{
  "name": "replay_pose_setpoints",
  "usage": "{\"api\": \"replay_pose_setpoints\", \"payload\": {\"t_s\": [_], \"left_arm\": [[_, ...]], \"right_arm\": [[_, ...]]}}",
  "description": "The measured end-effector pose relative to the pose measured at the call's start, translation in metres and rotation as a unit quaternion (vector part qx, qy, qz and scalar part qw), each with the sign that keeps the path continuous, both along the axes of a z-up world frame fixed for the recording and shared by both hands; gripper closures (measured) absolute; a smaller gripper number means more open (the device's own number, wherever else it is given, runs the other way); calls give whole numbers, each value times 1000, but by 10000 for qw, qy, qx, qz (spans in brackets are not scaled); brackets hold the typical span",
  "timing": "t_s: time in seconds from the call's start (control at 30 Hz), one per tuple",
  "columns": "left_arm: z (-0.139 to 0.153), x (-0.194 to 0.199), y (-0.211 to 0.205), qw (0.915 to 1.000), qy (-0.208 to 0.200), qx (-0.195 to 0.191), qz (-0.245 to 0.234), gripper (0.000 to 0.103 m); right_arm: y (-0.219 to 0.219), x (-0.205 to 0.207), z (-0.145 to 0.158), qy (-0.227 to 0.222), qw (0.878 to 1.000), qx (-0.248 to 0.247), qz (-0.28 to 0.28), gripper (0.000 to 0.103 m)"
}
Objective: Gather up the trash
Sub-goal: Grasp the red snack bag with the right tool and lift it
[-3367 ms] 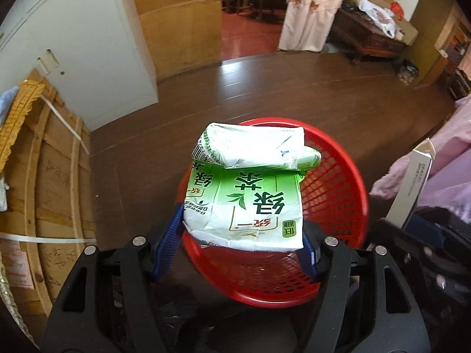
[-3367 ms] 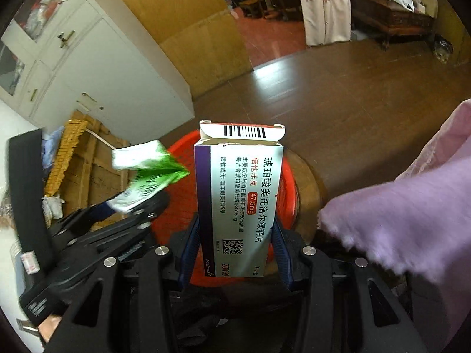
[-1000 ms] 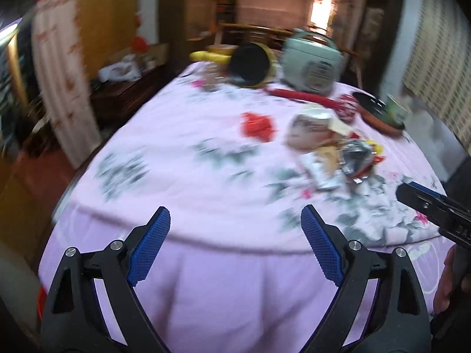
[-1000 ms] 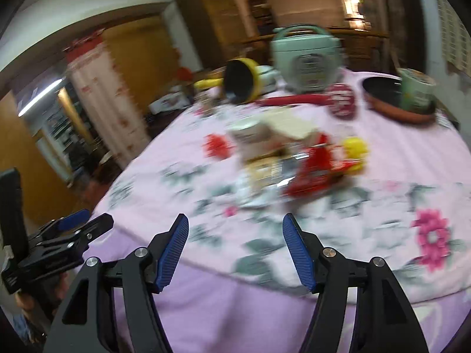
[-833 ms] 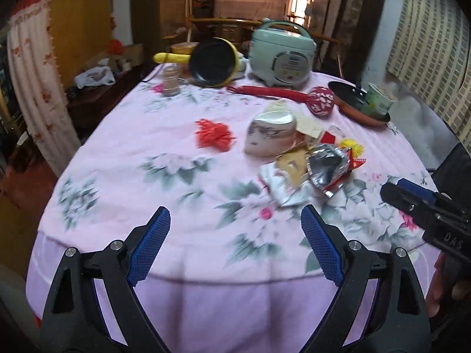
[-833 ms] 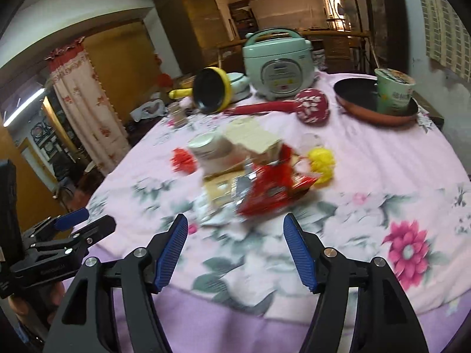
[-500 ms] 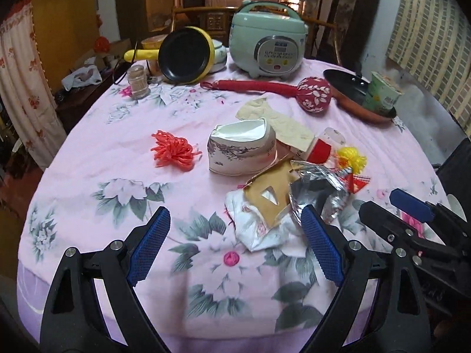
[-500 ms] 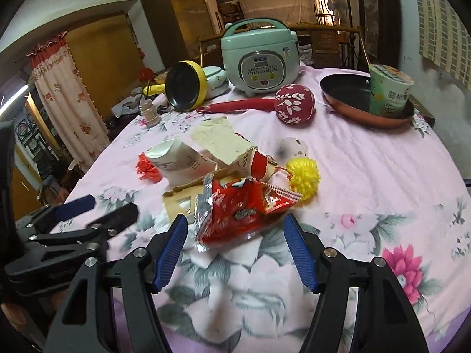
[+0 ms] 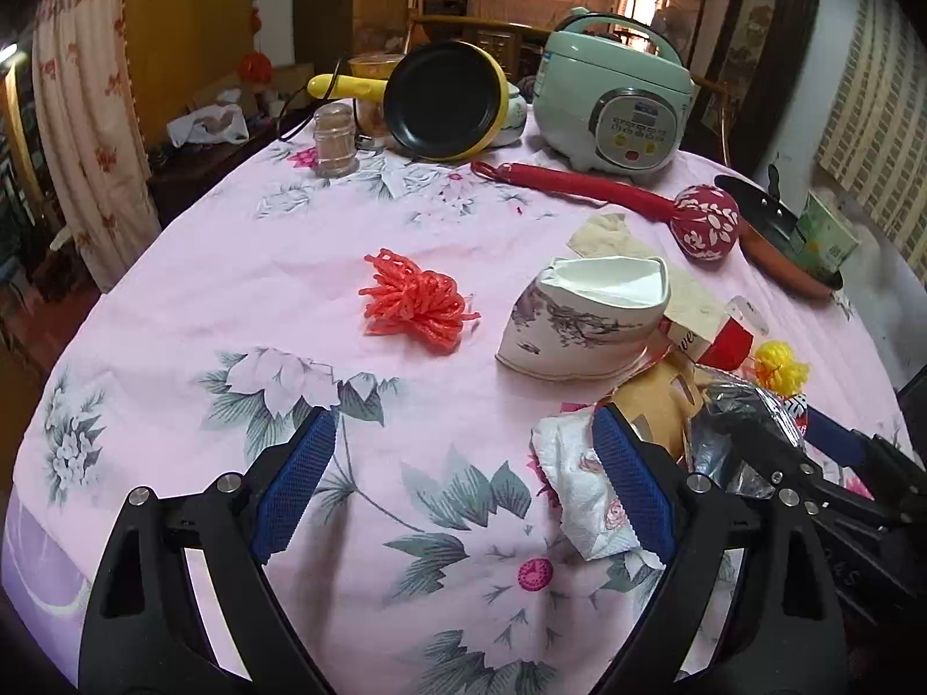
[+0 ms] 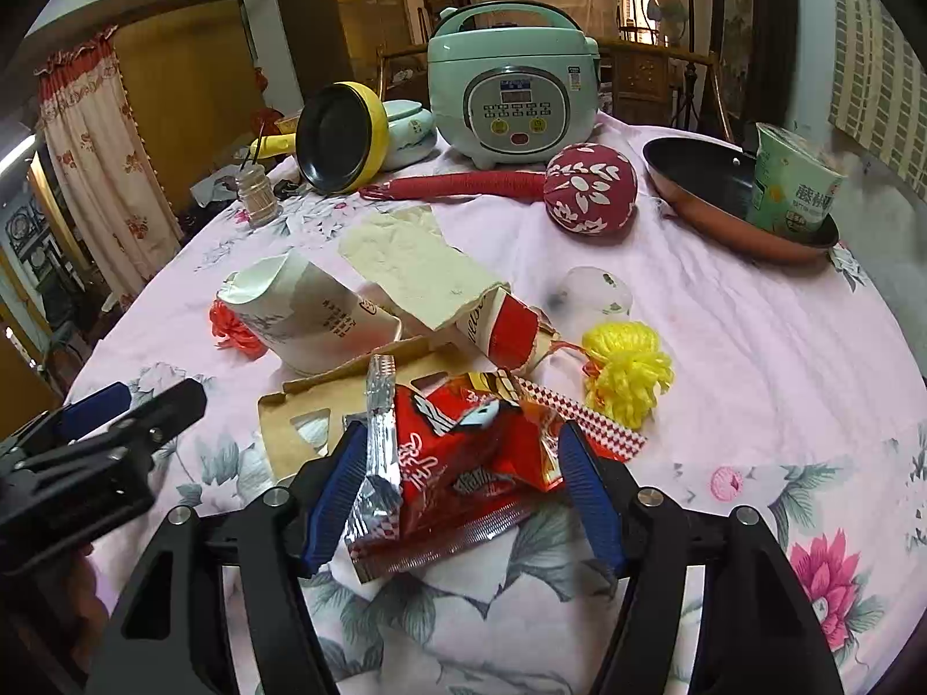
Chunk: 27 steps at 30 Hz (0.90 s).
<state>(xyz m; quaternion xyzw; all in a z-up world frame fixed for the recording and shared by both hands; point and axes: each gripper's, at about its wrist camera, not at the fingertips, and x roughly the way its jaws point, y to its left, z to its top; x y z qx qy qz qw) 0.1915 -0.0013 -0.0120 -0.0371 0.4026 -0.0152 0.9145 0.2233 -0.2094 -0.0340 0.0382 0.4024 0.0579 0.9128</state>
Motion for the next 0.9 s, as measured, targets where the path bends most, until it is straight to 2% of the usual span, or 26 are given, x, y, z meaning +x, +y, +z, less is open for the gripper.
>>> {"api": "replay_pose_setpoints", "payload": {"t_s": [0.07,0.13,0.2,0.37,0.4,0.7,0.9], "left_arm": [[1,-1,0,10000,-18,29,7,16],[3,-2,-2,10000,-53,68,1,16],[3,-3,-3,9999,-57,79,-24,16],[3,-3,-5,9999,-67,63,-92,16],[3,-4,-6,9999,-74,59,-119,16],[1,-7,-18,9993,-126,136,-318,15],[-4,-5,-22,9991,-78,198,-366,15]], "right_arm": [[3,2,-2,31,9999,-96,4,53],[2,3,-4,62,9999,-146,-56,57],[-2,2,-6,70,9997,-152,-148,67],[-21,-6,-1,26,9993,-31,-366,74],[-25,-8,0,-6,9992,-4,-392,82],[-58,-41,6,-512,9957,110,-768,82],[-68,-42,-1,-492,9953,204,-809,82]]}}
